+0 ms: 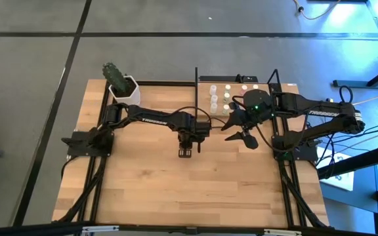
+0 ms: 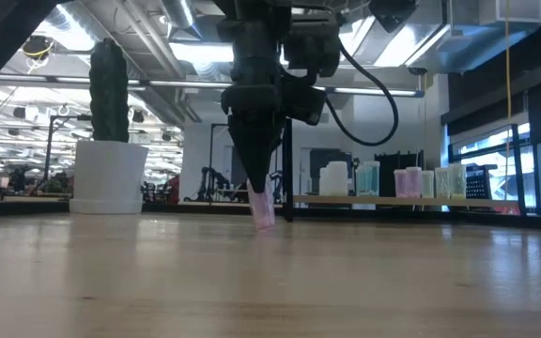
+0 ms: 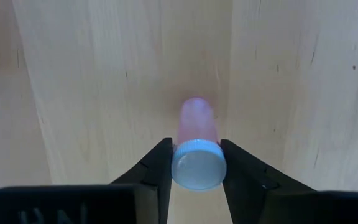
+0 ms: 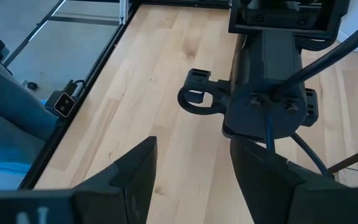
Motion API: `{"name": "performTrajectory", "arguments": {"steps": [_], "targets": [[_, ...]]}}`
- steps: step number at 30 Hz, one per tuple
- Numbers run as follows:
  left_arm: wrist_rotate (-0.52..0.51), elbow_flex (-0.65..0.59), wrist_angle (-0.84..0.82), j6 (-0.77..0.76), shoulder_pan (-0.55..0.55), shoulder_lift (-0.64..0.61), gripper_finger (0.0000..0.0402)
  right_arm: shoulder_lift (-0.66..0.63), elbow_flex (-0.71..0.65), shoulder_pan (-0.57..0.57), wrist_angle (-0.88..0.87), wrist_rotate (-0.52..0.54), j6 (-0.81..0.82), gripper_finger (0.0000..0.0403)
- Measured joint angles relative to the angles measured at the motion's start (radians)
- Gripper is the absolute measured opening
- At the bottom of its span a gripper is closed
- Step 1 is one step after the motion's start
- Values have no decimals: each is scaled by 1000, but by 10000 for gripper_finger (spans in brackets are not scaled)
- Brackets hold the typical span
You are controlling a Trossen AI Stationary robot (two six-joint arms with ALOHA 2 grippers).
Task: Pick and place medicine bottles onto shelf by color
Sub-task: Put the pink pill bottle on the shelf aligned with the other pink pill bottles
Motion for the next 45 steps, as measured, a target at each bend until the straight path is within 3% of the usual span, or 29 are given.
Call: {"name": "performTrajectory", "arguments": {"steps": [24,31,39,45], "targets": [[0,10,-27,-27,2,0,216,0,0,0,0,0,0,207],[-26,133,-187,-21,7,-6,214,0,0,0,0,0,0,207],[-152,346,-441,-21,7,-15,214,0,0,0,0,0,0,207],[-171,425,-497,-64,8,-92,214,0,0,0,2,0,0,207]]}}
